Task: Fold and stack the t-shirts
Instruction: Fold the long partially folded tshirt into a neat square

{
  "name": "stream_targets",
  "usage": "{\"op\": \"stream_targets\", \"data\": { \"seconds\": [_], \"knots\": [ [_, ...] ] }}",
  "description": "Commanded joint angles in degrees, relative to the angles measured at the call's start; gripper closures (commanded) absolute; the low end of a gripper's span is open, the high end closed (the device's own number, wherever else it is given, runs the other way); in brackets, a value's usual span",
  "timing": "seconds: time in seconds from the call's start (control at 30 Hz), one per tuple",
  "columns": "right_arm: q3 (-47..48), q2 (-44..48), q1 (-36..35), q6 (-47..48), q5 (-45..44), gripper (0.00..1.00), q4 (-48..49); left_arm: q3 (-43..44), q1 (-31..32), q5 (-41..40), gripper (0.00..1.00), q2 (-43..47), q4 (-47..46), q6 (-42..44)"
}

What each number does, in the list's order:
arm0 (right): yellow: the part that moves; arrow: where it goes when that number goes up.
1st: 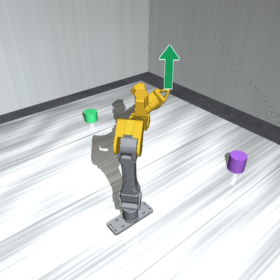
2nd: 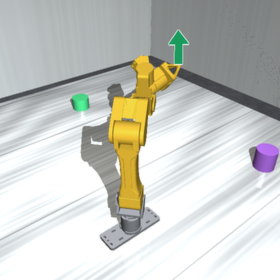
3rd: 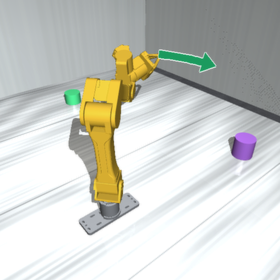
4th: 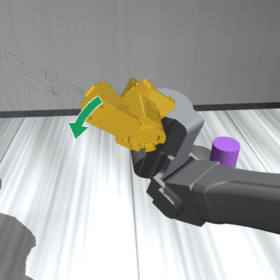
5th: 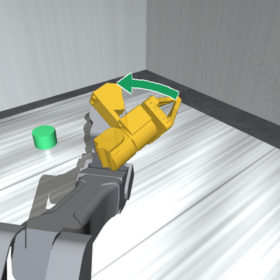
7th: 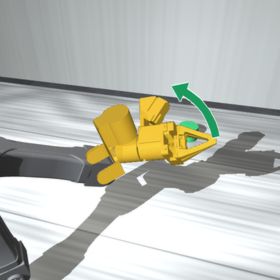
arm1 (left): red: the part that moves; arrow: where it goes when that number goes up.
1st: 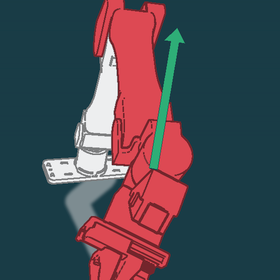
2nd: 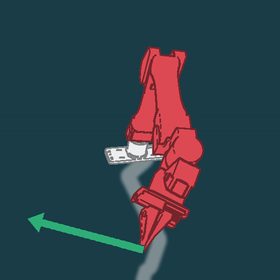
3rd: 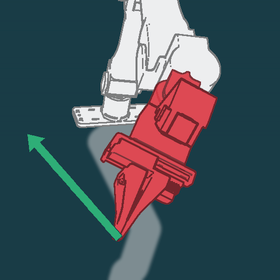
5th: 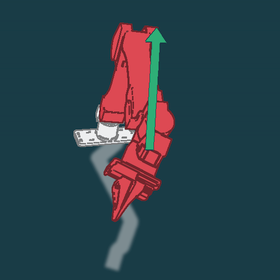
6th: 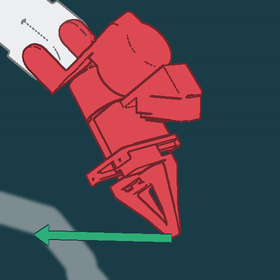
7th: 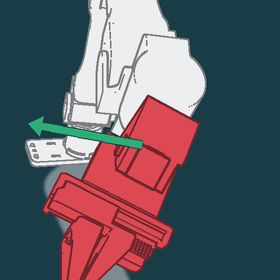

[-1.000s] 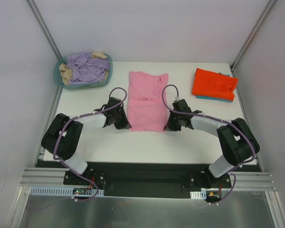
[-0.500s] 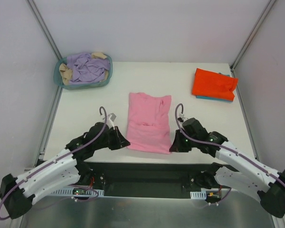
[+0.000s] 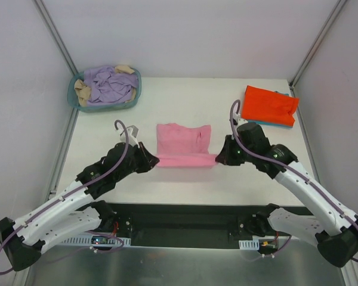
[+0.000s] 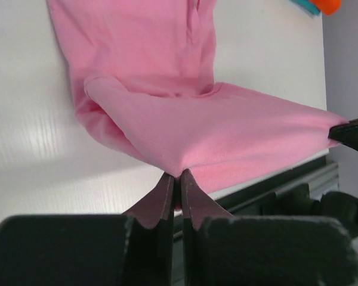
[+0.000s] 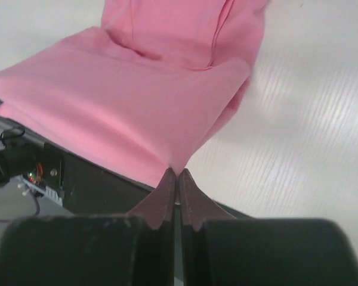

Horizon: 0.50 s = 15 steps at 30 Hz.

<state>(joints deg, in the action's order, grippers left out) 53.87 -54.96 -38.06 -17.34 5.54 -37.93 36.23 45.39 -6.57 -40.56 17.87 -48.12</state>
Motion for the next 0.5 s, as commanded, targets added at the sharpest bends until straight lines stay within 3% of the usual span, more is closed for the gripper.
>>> {"op": "stream_targets", "data": {
  "seconds": [0.0, 0.13, 0.47],
  "knots": [
    [7.21, -7.51, 4.56, 6.17, -7.54, 0.99, 0.31, 8.06, -0.38, -15.57, 1.00, -7.50, -0.47, 5.83],
    [13.18, -14.37, 7.38, 8.98, -7.56, 0.99, 2.51, 15.16, -5.72, -16.82, 1.00, -18.99, -0.73, 6.46],
    [23.82, -31.16, 14.94, 10.75, -3.70, 0.99, 6.38, 26.78, -16.20, -7.24, 1.00, -38.35, -6.26, 12.51]
  ]
}}
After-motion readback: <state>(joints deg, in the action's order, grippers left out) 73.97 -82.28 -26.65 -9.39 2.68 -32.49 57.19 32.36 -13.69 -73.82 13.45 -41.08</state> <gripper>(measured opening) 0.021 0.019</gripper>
